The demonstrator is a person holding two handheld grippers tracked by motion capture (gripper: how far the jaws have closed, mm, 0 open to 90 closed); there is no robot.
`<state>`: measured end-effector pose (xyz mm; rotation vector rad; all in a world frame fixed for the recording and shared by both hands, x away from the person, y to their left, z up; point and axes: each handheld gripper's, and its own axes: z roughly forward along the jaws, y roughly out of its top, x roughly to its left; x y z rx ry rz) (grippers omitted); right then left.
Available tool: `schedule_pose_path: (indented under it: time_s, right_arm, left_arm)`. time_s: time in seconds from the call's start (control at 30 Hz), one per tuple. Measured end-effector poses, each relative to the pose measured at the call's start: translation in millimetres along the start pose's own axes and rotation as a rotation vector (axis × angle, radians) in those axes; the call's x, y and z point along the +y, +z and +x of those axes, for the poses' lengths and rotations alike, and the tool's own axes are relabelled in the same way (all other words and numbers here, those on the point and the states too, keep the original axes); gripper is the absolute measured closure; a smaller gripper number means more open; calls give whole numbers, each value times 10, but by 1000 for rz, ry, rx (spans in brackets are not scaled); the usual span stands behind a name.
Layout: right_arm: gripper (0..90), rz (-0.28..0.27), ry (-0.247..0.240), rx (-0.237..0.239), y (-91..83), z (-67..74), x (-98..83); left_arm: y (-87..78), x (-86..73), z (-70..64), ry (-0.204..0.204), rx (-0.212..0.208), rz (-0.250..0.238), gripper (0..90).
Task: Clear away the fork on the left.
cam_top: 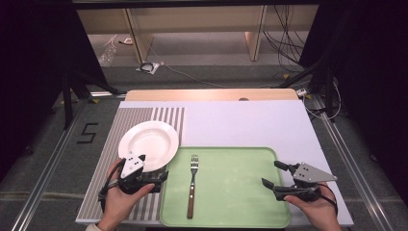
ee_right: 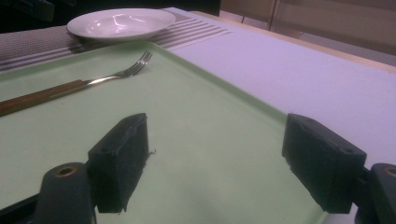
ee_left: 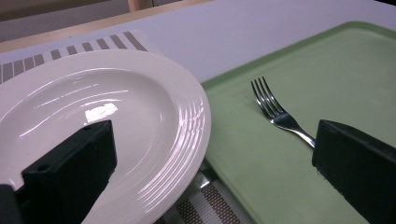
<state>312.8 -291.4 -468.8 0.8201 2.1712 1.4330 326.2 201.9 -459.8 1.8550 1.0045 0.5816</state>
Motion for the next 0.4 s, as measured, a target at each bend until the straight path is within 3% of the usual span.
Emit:
schedule_pose_path:
  time_s: [0.4]
  right_arm:
    - [234, -2, -4, -11, -8, -7, -9]
  left_arm:
    - [22, -14, 19, -36, 21, 5, 0]
